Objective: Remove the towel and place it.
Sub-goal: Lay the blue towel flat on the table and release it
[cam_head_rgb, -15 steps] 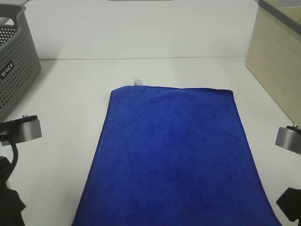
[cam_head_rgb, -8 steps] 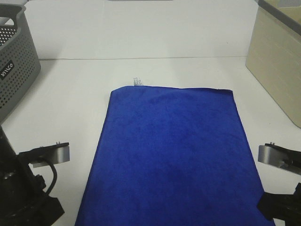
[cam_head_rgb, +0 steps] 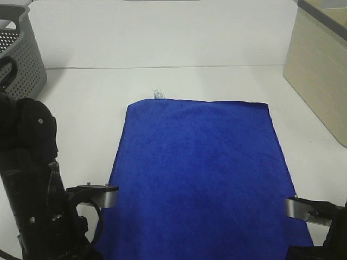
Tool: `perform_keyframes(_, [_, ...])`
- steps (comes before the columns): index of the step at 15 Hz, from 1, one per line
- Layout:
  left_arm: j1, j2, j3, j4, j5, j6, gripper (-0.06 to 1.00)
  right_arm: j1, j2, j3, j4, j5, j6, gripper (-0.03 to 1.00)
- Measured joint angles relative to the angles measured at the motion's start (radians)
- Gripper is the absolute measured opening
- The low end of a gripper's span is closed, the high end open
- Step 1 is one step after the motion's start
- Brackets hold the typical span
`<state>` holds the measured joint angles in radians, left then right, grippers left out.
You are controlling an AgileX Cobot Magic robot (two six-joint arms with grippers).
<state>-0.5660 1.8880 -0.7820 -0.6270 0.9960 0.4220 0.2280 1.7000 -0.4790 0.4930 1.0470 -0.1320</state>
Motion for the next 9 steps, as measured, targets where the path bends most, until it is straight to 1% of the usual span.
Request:
perform_keyframes(4, [-0.005,0.002,-0.029,0.028,-0.006,-0.006,0.0,0.0,0.011,0.0,-0.015,-0.008,-0.003,0.19])
perform_keyframes(5, [-0.005,0.002,-0.04,0.035,0.011,-0.007,0.02,0.0,0.011,0.0,-0.017,-0.008,-0.004,0.27])
perform_keyframes(6, [-0.005,0.002,-0.053,0.041,0.037,-0.007,0.08,0.0,0.011,0.002,-0.017,-0.009,-0.003,0.37])
perform_keyframes(8, [-0.005,0.002,-0.071,0.044,0.054,-0.007,0.32,0.0,0.011,0.002,-0.016,-0.009,0.001,0.58])
perform_keyframes(9, [-0.005,0.002,-0.073,0.046,0.06,-0.007,0.46,0.0,0.011,0.002,-0.016,-0.009,0.001,0.65])
